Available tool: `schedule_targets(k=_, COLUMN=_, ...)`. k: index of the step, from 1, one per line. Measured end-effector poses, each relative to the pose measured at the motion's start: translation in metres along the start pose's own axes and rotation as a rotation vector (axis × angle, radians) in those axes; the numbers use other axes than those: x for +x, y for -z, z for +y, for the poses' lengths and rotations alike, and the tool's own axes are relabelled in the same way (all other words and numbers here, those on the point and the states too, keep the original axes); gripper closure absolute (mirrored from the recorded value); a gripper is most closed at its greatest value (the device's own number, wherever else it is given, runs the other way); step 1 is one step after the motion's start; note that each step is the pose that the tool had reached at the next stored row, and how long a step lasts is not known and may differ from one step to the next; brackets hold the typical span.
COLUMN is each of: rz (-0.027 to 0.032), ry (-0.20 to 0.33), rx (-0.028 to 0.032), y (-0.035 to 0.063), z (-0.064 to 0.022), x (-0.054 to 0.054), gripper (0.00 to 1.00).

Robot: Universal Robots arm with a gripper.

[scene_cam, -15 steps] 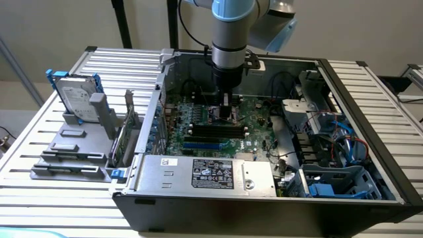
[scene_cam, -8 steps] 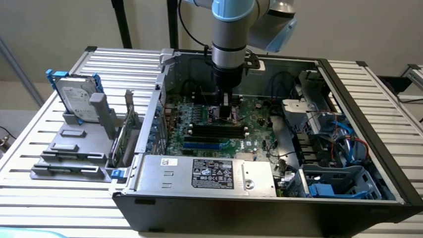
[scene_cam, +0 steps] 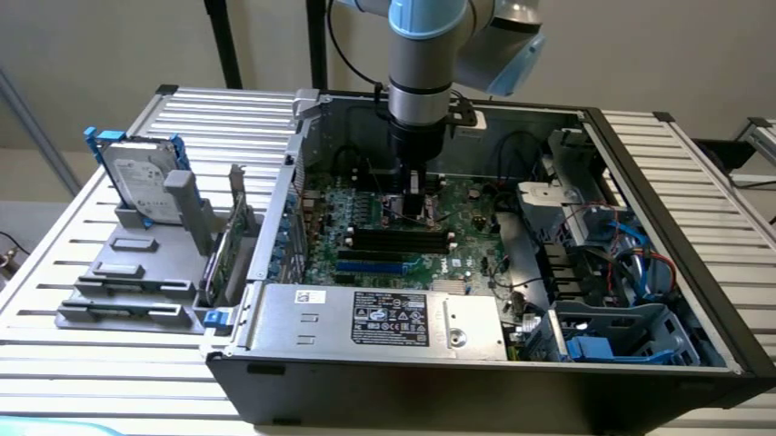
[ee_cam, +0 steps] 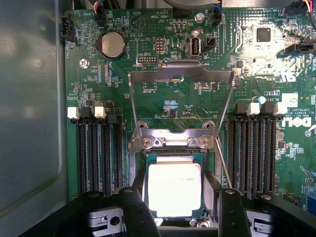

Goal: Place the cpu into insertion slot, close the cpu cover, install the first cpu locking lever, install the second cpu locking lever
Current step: 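Place the cpu into insertion slot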

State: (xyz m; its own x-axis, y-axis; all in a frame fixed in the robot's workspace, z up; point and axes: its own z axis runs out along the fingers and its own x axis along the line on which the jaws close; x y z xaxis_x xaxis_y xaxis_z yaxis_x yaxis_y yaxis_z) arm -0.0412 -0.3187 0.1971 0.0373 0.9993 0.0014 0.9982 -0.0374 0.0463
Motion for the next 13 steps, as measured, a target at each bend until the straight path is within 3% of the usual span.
schedule_targets(k=13, rz=-0.0035, ry=0.000, rx=-0.0007, y=-0.0004, z=0.0000, x=0.0000, gripper=0.45)
